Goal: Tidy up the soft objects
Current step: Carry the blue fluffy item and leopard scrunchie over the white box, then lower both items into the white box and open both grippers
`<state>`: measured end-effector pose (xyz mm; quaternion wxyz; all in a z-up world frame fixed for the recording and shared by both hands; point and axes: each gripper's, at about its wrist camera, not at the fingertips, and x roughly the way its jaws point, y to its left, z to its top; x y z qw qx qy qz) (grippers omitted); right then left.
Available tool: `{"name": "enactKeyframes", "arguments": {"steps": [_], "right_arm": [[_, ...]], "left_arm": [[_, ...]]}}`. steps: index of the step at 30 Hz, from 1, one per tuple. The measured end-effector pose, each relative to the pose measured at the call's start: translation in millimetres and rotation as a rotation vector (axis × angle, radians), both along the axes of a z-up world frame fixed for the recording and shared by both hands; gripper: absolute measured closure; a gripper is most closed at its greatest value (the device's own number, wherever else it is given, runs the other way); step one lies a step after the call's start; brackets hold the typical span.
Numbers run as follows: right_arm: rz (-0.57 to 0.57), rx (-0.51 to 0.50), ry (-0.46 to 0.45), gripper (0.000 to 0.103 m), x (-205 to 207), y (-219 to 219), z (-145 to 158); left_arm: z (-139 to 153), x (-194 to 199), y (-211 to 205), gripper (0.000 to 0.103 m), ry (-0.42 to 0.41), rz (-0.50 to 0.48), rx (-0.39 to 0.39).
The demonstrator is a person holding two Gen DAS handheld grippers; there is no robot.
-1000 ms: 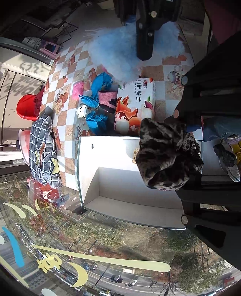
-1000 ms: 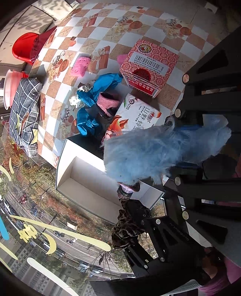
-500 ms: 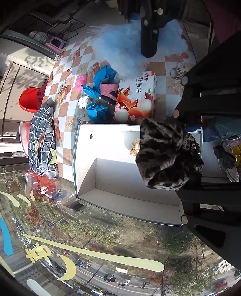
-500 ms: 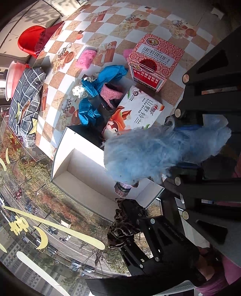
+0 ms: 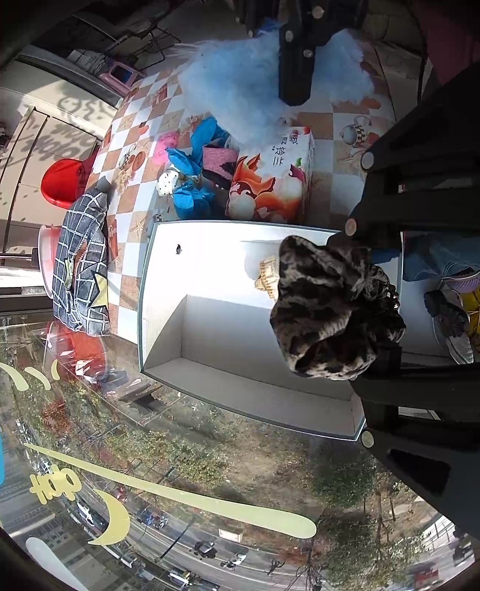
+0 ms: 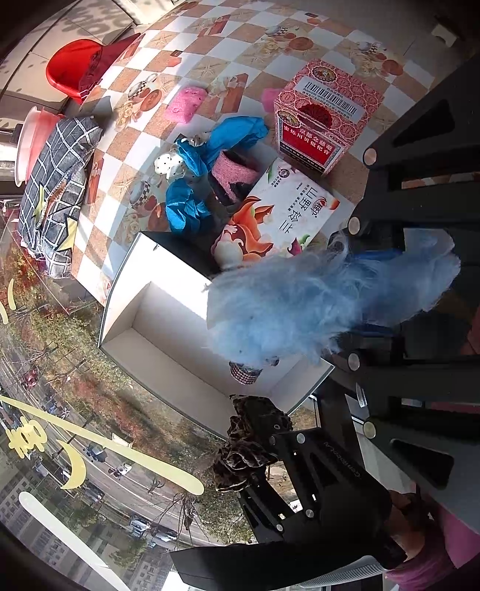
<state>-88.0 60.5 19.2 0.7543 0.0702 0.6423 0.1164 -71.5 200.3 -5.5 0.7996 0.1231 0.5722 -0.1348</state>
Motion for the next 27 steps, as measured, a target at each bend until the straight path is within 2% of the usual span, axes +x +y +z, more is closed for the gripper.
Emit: {"name": "enactKeyframes", "arguments": {"steps": [18,27], "right_arm": [[0.089,-0.028,-0.025,0.075,23,28,2],[0.107,-0.009,-0.025,0.075,44,46,6]], "left_arm": [[-11,5,23,0.07,0.011,0.069,-0.006],[-15,13,39,0.07,0.003,0.109,0.002]]}}
